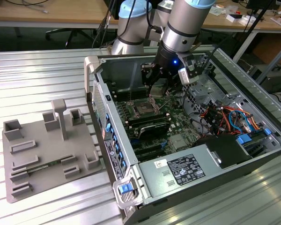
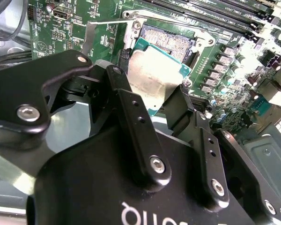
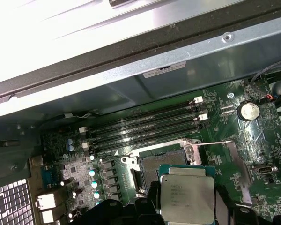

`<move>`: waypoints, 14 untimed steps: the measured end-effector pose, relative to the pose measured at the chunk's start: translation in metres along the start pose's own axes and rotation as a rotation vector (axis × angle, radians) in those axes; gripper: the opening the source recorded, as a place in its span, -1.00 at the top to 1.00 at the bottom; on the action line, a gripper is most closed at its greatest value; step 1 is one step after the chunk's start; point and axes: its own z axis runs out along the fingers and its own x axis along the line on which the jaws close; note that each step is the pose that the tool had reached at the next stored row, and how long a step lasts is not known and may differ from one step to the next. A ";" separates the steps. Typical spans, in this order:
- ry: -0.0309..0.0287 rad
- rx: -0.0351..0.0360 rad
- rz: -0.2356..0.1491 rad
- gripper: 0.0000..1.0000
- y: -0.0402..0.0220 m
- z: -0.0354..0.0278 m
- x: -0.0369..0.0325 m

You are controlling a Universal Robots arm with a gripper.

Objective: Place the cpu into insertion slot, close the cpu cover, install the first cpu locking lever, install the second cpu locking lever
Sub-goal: 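Place the cpu into insertion slot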

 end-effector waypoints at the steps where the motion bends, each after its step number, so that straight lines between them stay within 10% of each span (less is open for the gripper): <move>1: 0.0000 0.0000 0.001 -0.09 0.0000 0.0000 0.0000; 14: -0.0006 -0.0002 0.013 -0.09 0.0000 0.0002 0.0000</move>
